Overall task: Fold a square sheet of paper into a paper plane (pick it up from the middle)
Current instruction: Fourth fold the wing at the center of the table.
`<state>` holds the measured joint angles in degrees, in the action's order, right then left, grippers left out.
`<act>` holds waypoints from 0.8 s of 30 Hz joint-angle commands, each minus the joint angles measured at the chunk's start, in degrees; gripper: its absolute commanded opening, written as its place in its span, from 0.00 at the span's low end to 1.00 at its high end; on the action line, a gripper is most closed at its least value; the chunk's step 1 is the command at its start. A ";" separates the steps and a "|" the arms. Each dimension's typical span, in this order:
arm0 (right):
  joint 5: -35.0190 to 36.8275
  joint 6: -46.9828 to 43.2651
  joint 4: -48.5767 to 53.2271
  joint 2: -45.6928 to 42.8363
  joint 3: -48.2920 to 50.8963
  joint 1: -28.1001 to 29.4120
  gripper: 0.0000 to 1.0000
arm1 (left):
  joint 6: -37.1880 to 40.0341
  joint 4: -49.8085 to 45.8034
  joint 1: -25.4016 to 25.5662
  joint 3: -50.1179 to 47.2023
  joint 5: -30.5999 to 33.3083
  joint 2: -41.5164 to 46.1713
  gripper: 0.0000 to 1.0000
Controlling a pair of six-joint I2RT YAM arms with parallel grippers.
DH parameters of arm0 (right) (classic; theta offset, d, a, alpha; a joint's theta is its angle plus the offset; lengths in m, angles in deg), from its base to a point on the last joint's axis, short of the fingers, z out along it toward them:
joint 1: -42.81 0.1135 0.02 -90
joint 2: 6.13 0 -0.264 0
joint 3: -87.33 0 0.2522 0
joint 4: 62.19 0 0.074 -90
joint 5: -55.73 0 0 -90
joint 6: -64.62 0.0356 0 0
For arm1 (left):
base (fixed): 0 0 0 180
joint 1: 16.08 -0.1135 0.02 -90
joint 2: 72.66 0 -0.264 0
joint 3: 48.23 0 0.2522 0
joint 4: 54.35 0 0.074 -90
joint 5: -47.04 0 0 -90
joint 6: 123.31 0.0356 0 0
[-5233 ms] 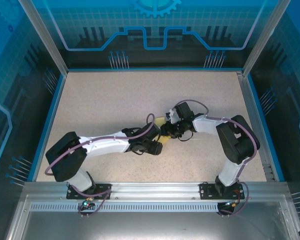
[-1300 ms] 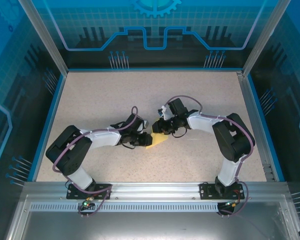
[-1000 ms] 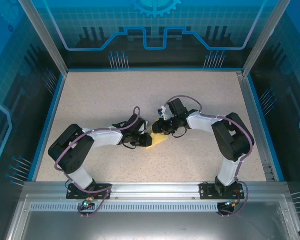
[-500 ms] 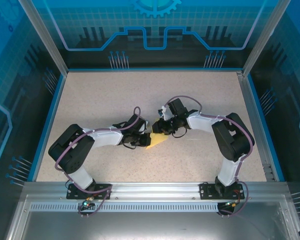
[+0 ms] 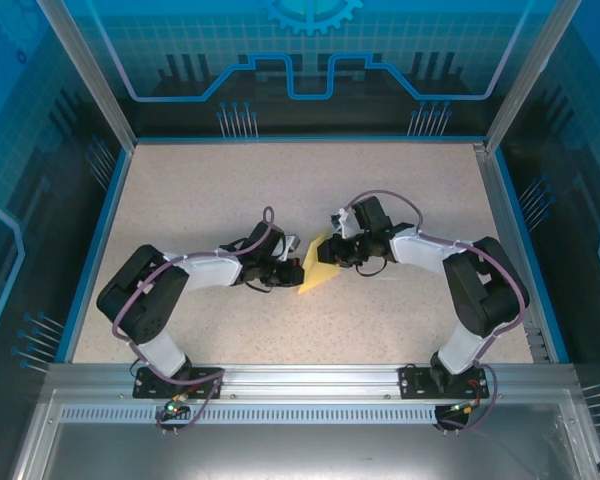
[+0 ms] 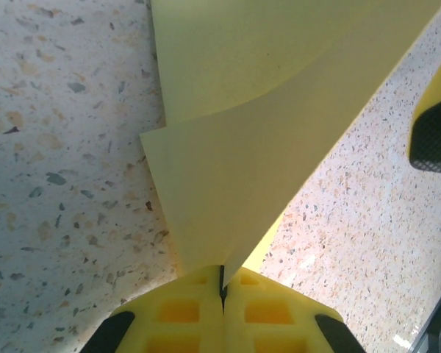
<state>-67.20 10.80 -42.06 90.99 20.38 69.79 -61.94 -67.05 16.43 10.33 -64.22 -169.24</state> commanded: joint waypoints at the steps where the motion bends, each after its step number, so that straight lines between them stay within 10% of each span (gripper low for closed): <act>1: -2.40 0.21 -2.02 -0.29 -0.27 1.19 0.24 | -0.92 0.92 -0.61 -0.86 -2.93 -1.84 0.04; 24: 2.95 2.18 -1.58 10.93 -5.75 0.91 0.22 | -1.09 -1.71 -0.63 0.80 -4.25 -5.72 0.04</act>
<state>-65.93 12.61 -44.97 100.39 15.81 71.82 -63.33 -66.04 15.95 10.50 -67.89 -173.13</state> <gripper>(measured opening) 0.224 0.047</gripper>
